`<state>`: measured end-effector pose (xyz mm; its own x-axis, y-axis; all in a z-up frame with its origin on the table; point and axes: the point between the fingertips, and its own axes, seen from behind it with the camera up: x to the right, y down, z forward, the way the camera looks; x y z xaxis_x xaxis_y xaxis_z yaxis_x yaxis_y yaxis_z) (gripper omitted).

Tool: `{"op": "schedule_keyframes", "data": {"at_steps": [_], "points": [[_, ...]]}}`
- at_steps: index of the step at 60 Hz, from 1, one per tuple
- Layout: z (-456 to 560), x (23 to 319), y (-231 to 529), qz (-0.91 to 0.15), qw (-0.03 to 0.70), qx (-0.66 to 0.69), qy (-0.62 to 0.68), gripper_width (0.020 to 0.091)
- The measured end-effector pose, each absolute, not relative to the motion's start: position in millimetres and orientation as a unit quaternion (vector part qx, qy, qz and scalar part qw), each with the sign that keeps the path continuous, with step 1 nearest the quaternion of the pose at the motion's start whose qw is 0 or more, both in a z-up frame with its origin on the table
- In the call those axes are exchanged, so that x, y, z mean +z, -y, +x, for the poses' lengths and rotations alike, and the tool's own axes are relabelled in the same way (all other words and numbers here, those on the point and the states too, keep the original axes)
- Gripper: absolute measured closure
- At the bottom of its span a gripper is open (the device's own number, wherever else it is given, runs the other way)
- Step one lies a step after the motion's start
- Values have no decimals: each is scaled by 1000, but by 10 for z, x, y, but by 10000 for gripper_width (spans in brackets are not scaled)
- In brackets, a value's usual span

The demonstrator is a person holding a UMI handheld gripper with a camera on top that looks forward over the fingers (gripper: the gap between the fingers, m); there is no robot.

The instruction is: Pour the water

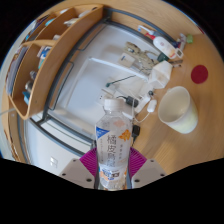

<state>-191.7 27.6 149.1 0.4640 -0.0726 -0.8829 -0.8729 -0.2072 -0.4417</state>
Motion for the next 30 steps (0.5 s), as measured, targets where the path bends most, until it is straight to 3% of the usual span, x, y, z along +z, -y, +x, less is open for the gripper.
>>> {"op": "schedule_keyframes", "data": {"at_steps": [30], "points": [[-1417,1619,-408,-488,300,577,-582,721]]}}
